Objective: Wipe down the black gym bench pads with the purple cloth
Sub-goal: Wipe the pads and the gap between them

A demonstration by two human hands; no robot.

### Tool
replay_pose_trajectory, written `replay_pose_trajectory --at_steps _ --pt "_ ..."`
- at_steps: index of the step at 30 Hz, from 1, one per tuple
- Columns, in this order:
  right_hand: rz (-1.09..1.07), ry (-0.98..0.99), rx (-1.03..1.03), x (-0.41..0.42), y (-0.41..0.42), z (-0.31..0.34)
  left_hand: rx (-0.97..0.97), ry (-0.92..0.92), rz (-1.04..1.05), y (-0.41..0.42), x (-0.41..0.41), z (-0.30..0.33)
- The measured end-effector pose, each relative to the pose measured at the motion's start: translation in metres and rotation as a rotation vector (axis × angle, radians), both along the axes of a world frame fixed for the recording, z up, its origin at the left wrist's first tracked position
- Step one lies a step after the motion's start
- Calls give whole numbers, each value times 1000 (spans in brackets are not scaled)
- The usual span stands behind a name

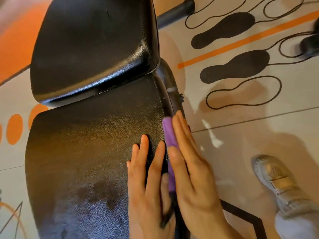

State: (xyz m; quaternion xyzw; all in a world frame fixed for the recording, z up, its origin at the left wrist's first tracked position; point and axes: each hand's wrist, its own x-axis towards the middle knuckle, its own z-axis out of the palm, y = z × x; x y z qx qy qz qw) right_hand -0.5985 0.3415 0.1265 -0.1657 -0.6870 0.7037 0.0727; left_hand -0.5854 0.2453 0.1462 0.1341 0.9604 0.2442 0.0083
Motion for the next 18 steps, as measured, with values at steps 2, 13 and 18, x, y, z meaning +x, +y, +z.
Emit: replay_pose_trajectory --at_steps 2,13,18 --pt "9 -10 115 7 0 5 16 6 30 1 -3 5" --pt "124 94 -229 -28 16 -1 -16 25 156 19 -70 8" --pt "80 -252 -278 -112 35 -8 -29 -13 175 22 -70 13"
